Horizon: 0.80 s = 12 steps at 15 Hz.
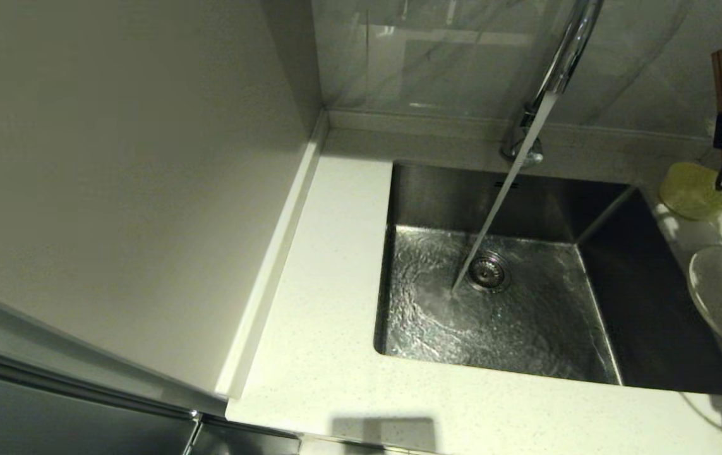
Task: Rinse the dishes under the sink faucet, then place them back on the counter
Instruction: Place the chopsticks on the table
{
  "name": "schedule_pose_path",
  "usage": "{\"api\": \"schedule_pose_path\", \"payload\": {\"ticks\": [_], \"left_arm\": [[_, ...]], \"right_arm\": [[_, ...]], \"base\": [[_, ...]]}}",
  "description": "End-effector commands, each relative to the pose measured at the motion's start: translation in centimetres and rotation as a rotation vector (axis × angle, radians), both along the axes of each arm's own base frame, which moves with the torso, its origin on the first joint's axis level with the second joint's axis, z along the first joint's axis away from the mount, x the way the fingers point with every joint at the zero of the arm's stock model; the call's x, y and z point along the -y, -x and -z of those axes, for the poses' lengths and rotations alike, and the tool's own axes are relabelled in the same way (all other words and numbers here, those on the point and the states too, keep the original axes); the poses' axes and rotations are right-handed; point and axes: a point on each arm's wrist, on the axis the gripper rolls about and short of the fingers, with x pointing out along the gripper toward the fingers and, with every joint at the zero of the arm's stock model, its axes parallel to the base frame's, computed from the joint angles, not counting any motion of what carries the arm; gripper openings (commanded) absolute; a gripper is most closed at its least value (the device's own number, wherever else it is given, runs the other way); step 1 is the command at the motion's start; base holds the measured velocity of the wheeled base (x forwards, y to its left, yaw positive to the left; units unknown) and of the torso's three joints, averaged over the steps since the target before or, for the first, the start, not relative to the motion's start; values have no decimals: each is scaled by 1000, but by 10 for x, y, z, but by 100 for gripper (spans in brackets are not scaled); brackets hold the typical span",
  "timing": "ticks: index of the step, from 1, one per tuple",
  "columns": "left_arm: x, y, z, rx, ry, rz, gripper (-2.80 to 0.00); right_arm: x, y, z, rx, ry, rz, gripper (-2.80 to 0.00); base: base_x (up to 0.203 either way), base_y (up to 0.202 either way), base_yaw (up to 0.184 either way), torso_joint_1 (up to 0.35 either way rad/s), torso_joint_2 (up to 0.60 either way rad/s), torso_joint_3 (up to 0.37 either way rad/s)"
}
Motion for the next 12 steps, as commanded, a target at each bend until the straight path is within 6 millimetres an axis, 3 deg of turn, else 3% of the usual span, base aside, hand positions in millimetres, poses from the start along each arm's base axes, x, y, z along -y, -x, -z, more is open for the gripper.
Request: {"api": "schedule_pose_path", "payload": {"ticks": [1, 12], "left_arm": [[0, 0, 0, 1, 0, -1, -280], [0, 0, 0, 1, 0, -1, -280]], "right_arm": [[11, -7, 14, -39, 15, 13, -280], [15, -8, 29, -190, 214, -1, -280]], "base": [[0, 0, 0, 0, 0, 0], [0, 0, 0, 0, 0, 0]]}}
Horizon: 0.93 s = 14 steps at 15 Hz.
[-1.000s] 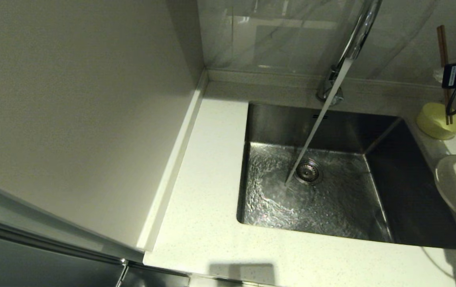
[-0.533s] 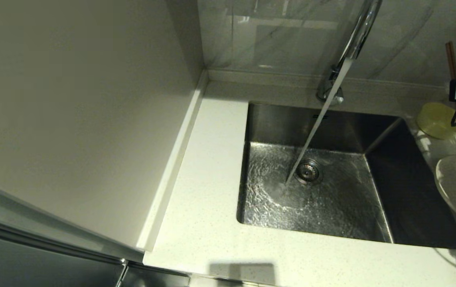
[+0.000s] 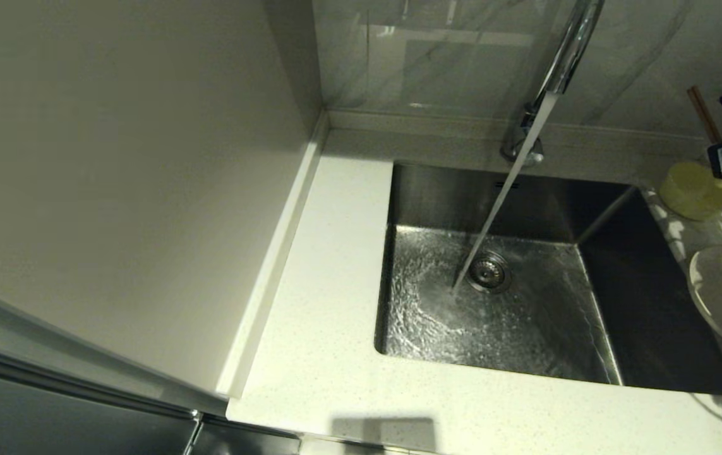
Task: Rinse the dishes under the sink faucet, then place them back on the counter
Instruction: Place the chopsticks on the table
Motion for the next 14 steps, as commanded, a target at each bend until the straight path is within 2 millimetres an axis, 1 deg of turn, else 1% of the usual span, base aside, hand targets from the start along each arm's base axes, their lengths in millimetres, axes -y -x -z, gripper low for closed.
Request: {"api": "schedule_pose_path", "payload": {"ticks": [1, 4, 7, 14], "left_arm": [[0, 0, 0, 2, 1, 0, -280], [0, 0, 0, 2, 1, 0, -280], [0, 0, 0, 2, 1, 0, -280], [0, 0, 0, 2, 1, 0, -280]], "right_arm": [[1, -1, 5, -34, -2, -3, -280], [0, -1, 15, -105, -36, -5, -280], [1, -4, 22, -123, -48, -7, -280], [4, -9, 29, -125, -61, -4, -280]], "base": [[0, 0, 0, 0, 0, 0], [0, 0, 0, 0, 0, 0], [0, 0, 0, 0, 0, 0], [0, 0, 0, 0, 0, 0]]}}
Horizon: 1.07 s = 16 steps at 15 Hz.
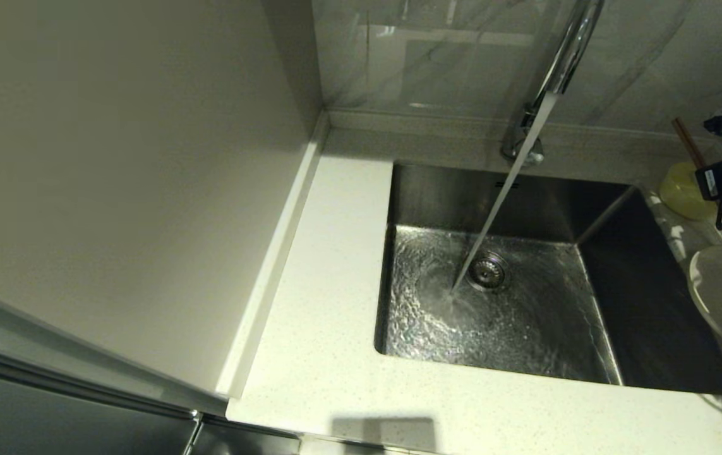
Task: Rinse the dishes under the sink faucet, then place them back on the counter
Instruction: Place the chopsticks on the table
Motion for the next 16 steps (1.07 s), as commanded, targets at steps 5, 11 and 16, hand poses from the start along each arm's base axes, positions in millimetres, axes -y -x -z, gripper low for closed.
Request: {"api": "schedule_pose_path", "payload": {"ticks": [5, 11, 16], "left_arm": [[0, 0, 0, 2, 1, 0, -280], [0, 0, 0, 2, 1, 0, -280], [0, 0, 0, 2, 1, 0, -280]], "right_arm": [[1, -2, -4, 44, 18, 0, 0], [-1, 4, -14, 76, 6, 9, 0], [-6, 28, -47, 163, -19, 28, 0]], "base": [[0, 0, 0, 0, 0, 0], [0, 0, 0, 0, 0, 0], [0, 0, 0, 0, 0, 0]]}}
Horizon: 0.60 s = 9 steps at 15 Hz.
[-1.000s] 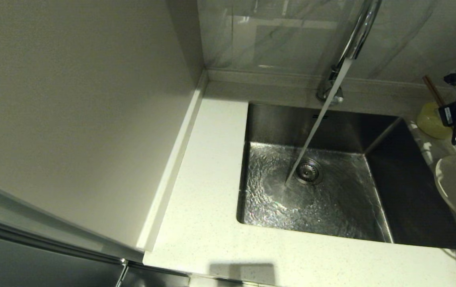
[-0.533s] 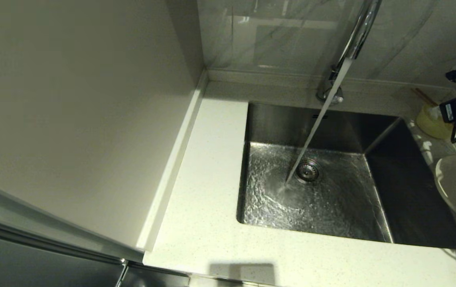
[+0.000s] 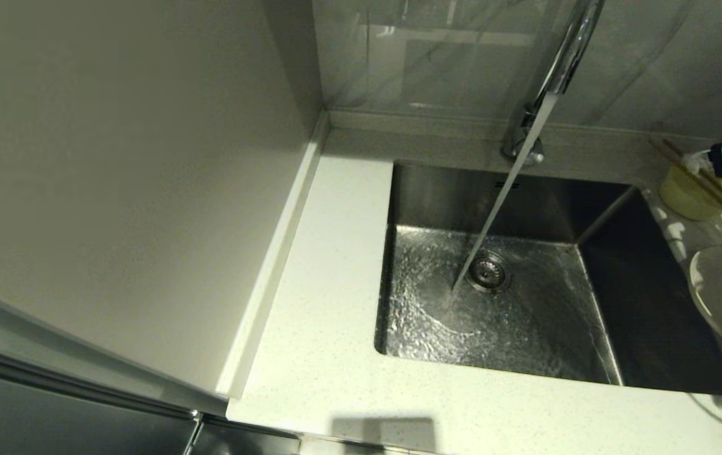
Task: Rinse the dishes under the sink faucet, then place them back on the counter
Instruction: Place the chopsticks on the table, then pick up the plate
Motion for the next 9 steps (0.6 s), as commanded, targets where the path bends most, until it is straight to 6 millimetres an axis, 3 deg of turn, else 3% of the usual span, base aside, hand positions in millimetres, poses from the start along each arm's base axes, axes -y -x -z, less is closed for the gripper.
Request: {"api": "schedule_pose_path", "payload": {"ticks": [1, 5, 9], "left_arm": [[0, 0, 0, 2, 0, -1, -280], [0, 0, 0, 2, 0, -1, -280], [0, 0, 0, 2, 0, -1, -280]], "right_arm": [[0, 16, -20, 50, 1, 12, -280], [1, 24, -31, 110, -41, 16, -280], [-24, 55, -51, 138, -350, -31, -280]], "base": [[0, 0, 0, 0, 0, 0], [0, 0, 0, 0, 0, 0], [0, 0, 0, 0, 0, 0]]}}
